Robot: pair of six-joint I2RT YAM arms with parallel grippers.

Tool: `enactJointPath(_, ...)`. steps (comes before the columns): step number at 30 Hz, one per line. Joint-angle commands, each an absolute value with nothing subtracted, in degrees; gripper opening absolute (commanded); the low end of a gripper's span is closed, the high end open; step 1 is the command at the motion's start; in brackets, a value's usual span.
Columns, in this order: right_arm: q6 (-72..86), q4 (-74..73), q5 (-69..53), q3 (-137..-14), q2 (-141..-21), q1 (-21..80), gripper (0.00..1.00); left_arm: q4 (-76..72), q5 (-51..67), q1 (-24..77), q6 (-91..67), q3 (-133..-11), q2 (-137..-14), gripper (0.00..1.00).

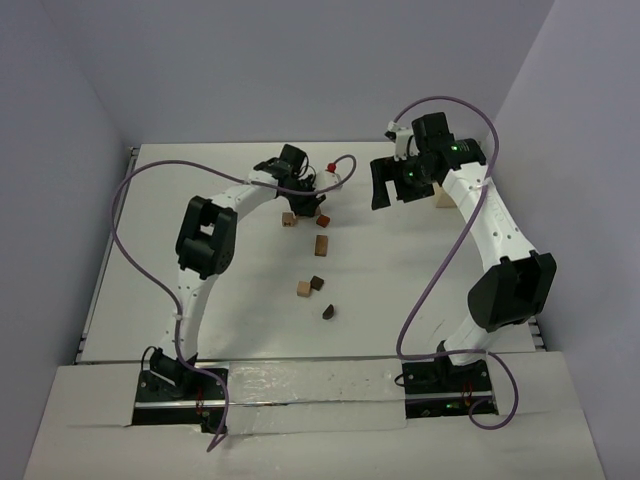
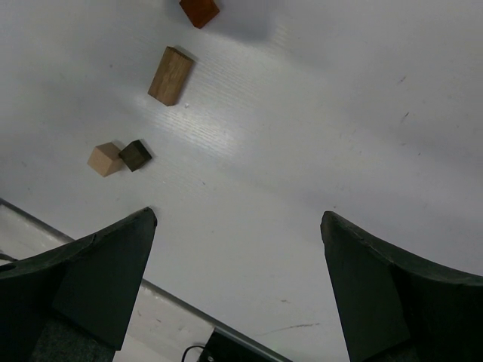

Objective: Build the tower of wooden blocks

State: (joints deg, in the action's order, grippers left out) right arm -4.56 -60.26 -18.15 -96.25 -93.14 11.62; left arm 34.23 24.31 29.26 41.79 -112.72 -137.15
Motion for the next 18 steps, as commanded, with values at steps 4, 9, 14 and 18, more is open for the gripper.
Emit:
enactJointPath(4, -5.2, -61.1, -19.3, -99.4, -91.2, 9.8, 0.97, 41.3, 27.9, 32.6, 49.1, -102.6, -129.8, 0.00)
enactJointPath(9, -5.2, -61.1, -19.8, -98.9, -90.9, 9.5, 0.97, 35.2, 27.0, 34.9, 50.3, -87.9, -119.5, 0.00)
enactJointPath(14, -5.1, -61.0, -19.9, -98.7, -90.8, 9.3, 0.97, 29.5, 27.6, 38.2, 47.8, -75.4, -109.6, 0.00)
enactJointPath(18, -5.1, -61.2, -20.1, -98.9, -90.9, 9.4, 0.97, 28.2, 27.6, 40.0, 45.6, -71.2, -106.3, 0.00)
